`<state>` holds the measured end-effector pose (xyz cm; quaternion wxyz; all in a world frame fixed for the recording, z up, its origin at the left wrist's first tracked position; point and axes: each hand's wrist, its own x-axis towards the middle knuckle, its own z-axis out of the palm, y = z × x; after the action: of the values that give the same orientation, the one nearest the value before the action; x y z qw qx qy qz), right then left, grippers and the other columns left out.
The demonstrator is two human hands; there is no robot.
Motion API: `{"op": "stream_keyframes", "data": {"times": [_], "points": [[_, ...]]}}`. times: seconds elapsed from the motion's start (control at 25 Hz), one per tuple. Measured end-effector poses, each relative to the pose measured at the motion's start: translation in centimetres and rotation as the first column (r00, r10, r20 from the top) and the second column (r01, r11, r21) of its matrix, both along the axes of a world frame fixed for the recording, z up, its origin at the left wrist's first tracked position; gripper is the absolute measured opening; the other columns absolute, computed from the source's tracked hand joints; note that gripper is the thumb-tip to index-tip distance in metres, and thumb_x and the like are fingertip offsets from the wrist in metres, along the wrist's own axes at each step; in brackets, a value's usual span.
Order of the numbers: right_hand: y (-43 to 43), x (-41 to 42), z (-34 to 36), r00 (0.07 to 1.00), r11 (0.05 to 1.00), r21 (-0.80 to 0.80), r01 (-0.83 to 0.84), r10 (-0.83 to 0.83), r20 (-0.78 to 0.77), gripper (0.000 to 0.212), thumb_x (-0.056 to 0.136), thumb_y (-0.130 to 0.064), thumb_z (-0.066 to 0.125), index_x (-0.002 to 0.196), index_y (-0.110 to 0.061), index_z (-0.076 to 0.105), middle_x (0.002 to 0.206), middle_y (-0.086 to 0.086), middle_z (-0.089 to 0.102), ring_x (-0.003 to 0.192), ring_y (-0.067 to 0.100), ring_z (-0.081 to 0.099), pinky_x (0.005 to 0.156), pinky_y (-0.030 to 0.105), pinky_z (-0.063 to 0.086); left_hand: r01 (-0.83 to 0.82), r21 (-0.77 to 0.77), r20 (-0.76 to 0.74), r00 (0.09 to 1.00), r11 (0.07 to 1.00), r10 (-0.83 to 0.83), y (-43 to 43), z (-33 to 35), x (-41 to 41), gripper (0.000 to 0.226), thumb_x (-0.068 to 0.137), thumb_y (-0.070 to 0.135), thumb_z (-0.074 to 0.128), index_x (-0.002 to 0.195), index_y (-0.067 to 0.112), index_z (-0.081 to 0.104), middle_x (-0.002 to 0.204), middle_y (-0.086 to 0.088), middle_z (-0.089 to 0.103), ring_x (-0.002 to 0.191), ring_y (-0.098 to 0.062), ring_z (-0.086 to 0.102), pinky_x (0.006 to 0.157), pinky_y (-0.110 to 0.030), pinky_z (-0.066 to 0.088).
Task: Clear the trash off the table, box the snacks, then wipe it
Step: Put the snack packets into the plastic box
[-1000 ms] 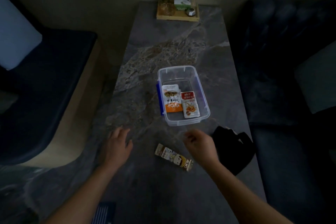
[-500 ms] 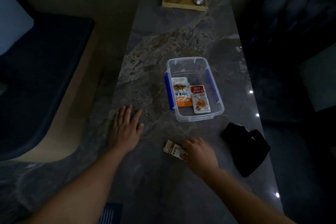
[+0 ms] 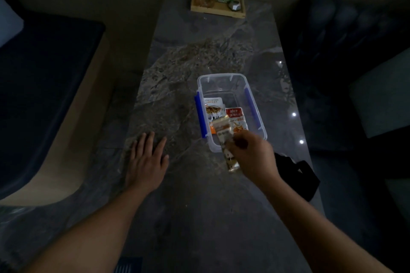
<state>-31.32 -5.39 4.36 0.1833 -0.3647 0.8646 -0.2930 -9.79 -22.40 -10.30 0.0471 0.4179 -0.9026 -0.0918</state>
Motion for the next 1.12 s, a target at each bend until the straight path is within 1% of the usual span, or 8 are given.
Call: {"op": "stream_keyframes", "data": {"times": [0.24, 0.56, 0.64, 0.72, 0.8, 0.96, 1.04, 1.12], "points": [[-4.3, -4.0, 1.8, 0.986, 0.988, -0.087, 0.129, -0.119, 0.113, 0.007, 0.09, -0.024, 0.073, 0.095, -0.022, 0.071, 0.086, -0.007, 0.074, 0.08, 0.008, 0.071, 0.078, 0.041, 0.062, -0.008, -0.007, 0.008, 1.0, 1.0, 0.008, -0.2, -0.4, 0.0, 0.06, 0.09, 0.047, 0.035, 0.145, 0.025, 0.044, 0.156, -0.016, 0.036, 0.146, -0.036, 0.026, 0.118, -0.052, 0.023], [-8.4, -7.1, -1.0, 0.982, 0.988, 0.02, 0.153, -0.154, 0.109, 0.013, 0.091, -0.023, 0.071, 0.093, -0.011, 0.067, 0.086, 0.008, 0.072, 0.083, 0.027, 0.07, 0.079, 0.053, 0.059, -0.022, 0.006, -0.019, 1.0, 1.0, 0.022, -0.1, -0.2, 0.0, 0.06, 0.09, 0.046, 0.037, 0.145, 0.026, 0.044, 0.157, -0.014, 0.035, 0.146, -0.035, 0.026, 0.117, -0.053, 0.025], [-9.0, -7.1, -2.0, 0.99, 0.991, 0.099, 0.094, -0.104, 0.099, 0.01, 0.094, -0.024, 0.067, 0.094, -0.014, 0.064, 0.085, 0.008, 0.069, 0.082, 0.026, 0.069, 0.076, 0.048, 0.059, -0.027, 0.024, -0.03, 0.999, 0.999, 0.028, -0.1, -0.1, 0.0, 0.06, 0.089, 0.047, 0.036, 0.145, 0.027, 0.044, 0.158, -0.013, 0.035, 0.147, -0.034, 0.025, 0.118, -0.053, 0.024], [-9.0, -7.1, -2.7, 0.995, 0.986, 0.166, 0.029, -0.043, 0.085, 0.012, 0.095, -0.027, 0.065, 0.102, -0.018, 0.062, 0.087, 0.003, 0.067, 0.081, 0.02, 0.068, 0.067, 0.035, 0.057, -0.027, 0.036, -0.044, 0.999, 0.999, 0.028, -0.1, 0.1, 0.0, 0.06, 0.088, 0.047, 0.036, 0.144, 0.027, 0.046, 0.157, -0.013, 0.035, 0.146, -0.034, 0.027, 0.118, -0.052, 0.024], [-8.4, -7.1, -3.0, 0.997, 0.985, 0.169, 0.02, -0.032, 0.069, 0.013, 0.093, -0.027, 0.067, 0.103, -0.021, 0.061, 0.087, 0.0, 0.067, 0.079, 0.016, 0.067, 0.067, 0.032, 0.056, -0.026, 0.046, -0.062, 0.998, 0.999, 0.029, -0.2, 0.3, 0.1, 0.061, 0.087, 0.048, 0.037, 0.143, 0.026, 0.049, 0.156, -0.013, 0.037, 0.145, -0.035, 0.029, 0.118, -0.053, 0.023], [-5.7, -6.8, -2.7, 0.991, 0.992, 0.088, 0.094, -0.102, 0.089, 0.008, 0.093, -0.019, 0.064, 0.101, -0.021, 0.065, 0.085, -0.001, 0.07, 0.077, 0.016, 0.069, 0.074, 0.039, 0.06, -0.028, 0.061, -0.07, 0.997, 0.998, 0.033, 0.0, 0.7, 0.0, 0.059, 0.087, 0.046, 0.042, 0.142, 0.026, 0.05, 0.156, -0.013, 0.037, 0.146, -0.035, 0.028, 0.118, -0.054, 0.023], [-3.9, -6.3, -2.1, 0.979, 0.989, -0.022, 0.147, -0.143, 0.142, 0.006, 0.092, -0.018, 0.066, 0.097, -0.022, 0.066, 0.083, -0.003, 0.071, 0.074, 0.011, 0.069, 0.069, 0.033, 0.06, -0.032, 0.066, -0.066, 0.997, 0.997, 0.036, -0.1, 0.7, 0.0, 0.058, 0.087, 0.044, 0.045, 0.142, 0.026, 0.05, 0.157, -0.013, 0.036, 0.146, -0.035, 0.026, 0.117, -0.053, 0.022], [-1.1, -6.1, -1.7, 0.966, 0.965, -0.126, 0.229, -0.21, 0.149, 0.008, 0.091, -0.021, 0.069, 0.096, -0.026, 0.066, 0.082, -0.007, 0.07, 0.073, 0.004, 0.068, 0.062, 0.019, 0.056, -0.041, 0.073, -0.054, 0.998, 0.997, 0.045, -0.2, 0.6, 0.1, 0.059, 0.087, 0.045, 0.044, 0.143, 0.026, 0.048, 0.158, -0.012, 0.034, 0.147, -0.034, 0.024, 0.118, -0.052, 0.019]]}}
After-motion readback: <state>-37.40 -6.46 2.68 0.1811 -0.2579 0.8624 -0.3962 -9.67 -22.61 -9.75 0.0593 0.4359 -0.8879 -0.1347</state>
